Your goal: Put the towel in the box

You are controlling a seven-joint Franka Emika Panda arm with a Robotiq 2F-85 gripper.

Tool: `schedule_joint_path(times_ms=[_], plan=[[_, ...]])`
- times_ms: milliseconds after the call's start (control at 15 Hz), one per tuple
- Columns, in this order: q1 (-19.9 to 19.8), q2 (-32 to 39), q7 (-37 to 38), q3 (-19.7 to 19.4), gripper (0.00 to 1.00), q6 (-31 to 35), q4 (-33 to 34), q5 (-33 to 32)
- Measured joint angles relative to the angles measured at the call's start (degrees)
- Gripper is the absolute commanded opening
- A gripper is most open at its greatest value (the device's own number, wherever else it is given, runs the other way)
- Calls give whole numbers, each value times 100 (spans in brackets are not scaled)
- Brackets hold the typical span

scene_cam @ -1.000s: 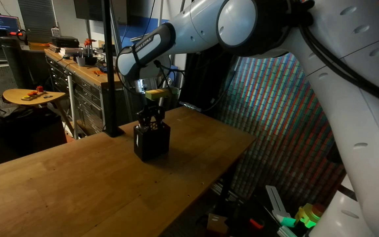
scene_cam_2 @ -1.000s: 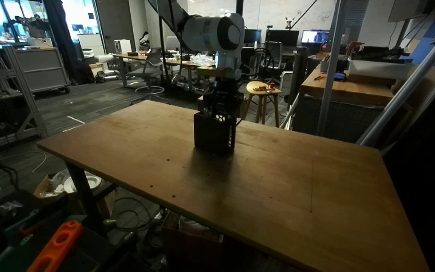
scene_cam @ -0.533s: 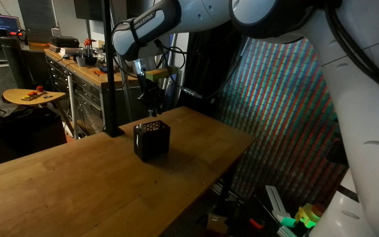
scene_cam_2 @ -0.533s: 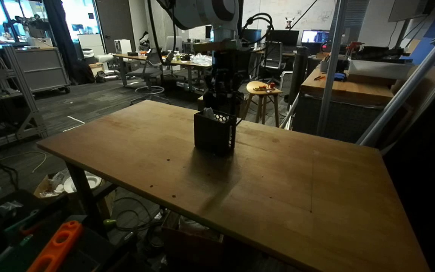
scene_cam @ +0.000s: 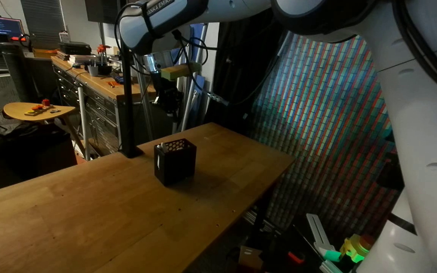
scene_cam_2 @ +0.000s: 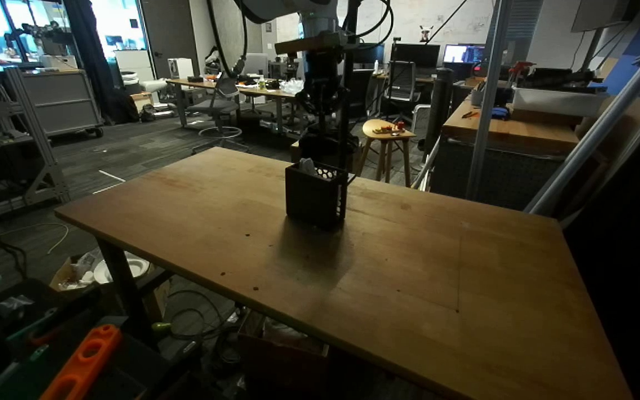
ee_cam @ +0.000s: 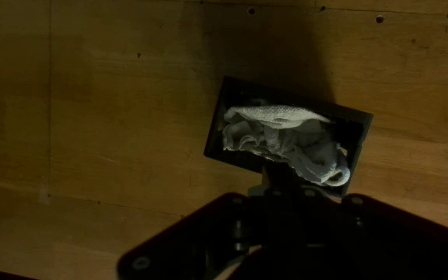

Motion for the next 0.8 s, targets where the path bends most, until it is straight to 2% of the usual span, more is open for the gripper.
schedule_joint_path(times_ms=[400, 800], plan=[[274, 275, 347, 57, 0, -2, 326, 70], [366, 598, 694, 71, 0, -1, 434, 245]])
